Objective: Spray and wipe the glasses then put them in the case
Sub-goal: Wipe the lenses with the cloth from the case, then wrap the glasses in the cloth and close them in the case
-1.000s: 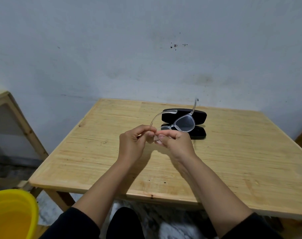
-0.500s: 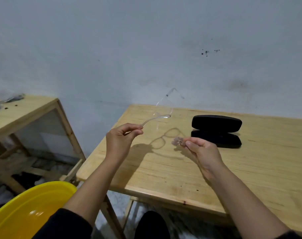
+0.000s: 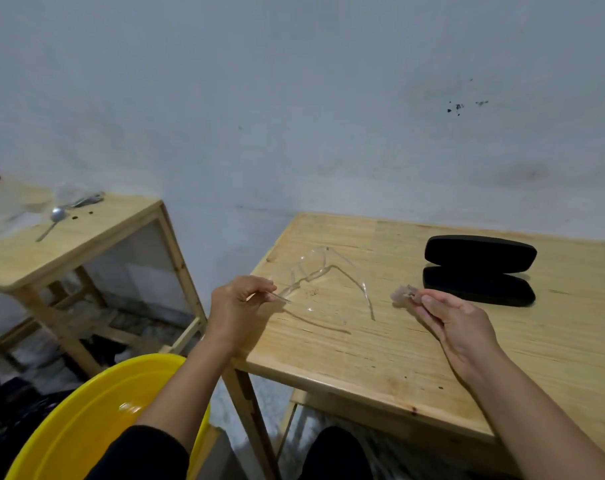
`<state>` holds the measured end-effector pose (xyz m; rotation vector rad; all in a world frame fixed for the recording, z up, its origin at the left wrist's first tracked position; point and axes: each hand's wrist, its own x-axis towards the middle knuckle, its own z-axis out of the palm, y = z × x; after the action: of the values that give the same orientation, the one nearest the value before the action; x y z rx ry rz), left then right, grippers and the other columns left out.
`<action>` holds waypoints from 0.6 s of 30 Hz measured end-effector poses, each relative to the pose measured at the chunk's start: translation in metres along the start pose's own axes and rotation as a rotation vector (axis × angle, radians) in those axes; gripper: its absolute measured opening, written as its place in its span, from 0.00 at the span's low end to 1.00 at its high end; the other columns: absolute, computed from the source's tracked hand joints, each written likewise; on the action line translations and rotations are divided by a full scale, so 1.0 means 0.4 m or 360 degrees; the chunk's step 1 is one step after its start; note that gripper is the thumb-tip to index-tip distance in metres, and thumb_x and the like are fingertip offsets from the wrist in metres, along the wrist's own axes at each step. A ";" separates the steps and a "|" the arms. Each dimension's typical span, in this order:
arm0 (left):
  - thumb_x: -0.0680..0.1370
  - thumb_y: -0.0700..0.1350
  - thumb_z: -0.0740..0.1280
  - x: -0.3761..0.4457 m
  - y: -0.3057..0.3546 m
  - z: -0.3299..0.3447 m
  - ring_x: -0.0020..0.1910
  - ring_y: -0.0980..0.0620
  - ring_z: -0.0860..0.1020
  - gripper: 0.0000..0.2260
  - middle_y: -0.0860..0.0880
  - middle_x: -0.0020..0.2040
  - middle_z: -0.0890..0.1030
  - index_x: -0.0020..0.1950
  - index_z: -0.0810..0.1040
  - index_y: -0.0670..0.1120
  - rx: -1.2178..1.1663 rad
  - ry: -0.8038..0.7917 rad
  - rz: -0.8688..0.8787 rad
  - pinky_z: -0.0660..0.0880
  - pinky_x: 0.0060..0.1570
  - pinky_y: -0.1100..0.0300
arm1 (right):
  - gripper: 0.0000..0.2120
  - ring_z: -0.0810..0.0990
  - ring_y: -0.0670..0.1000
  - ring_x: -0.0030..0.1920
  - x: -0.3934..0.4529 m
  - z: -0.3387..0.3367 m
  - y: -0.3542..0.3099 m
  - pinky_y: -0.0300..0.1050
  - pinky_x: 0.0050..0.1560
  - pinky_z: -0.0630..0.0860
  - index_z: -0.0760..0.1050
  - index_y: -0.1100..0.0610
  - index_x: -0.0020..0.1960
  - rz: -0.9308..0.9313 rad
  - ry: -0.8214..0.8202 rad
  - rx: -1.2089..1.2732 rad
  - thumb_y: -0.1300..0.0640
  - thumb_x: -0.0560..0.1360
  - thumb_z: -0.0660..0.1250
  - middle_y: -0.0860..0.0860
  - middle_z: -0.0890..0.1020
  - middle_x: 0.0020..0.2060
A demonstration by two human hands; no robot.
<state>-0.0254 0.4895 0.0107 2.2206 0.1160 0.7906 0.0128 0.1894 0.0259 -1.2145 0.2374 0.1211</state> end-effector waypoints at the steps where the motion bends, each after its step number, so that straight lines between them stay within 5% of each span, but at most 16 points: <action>1: 0.67 0.32 0.73 0.000 -0.001 0.001 0.40 0.70 0.78 0.09 0.49 0.40 0.83 0.42 0.84 0.44 0.0017 -0.0005 0.0009 0.70 0.48 0.78 | 0.07 0.84 0.54 0.50 -0.003 0.001 -0.003 0.46 0.57 0.79 0.78 0.63 0.49 -0.0002 0.0000 -0.0001 0.69 0.76 0.62 0.59 0.84 0.47; 7: 0.67 0.35 0.74 0.004 0.000 0.008 0.47 0.59 0.79 0.09 0.51 0.48 0.83 0.45 0.84 0.45 0.0154 -0.0101 0.0143 0.68 0.54 0.78 | 0.07 0.85 0.48 0.43 -0.013 0.007 -0.011 0.38 0.49 0.81 0.79 0.62 0.48 -0.0018 0.0011 0.0012 0.68 0.76 0.63 0.56 0.85 0.45; 14: 0.70 0.34 0.71 0.003 0.010 0.003 0.56 0.55 0.76 0.13 0.47 0.54 0.82 0.52 0.83 0.46 0.0315 -0.0170 0.0388 0.70 0.60 0.60 | 0.08 0.85 0.54 0.49 -0.020 0.004 -0.033 0.49 0.60 0.77 0.80 0.64 0.52 -0.0045 -0.0045 -0.0001 0.66 0.77 0.62 0.57 0.86 0.46; 18: 0.71 0.38 0.72 0.006 0.062 0.034 0.54 0.53 0.78 0.08 0.48 0.50 0.83 0.50 0.83 0.44 0.0303 0.0068 0.0612 0.69 0.58 0.68 | 0.08 0.85 0.51 0.49 -0.025 -0.010 -0.052 0.53 0.60 0.76 0.81 0.58 0.51 -0.0118 -0.0040 -0.0174 0.63 0.77 0.63 0.53 0.87 0.43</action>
<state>-0.0197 0.4642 0.0220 2.4431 -0.2319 1.0713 0.0073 0.1786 0.0462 -1.3280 0.1653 0.0858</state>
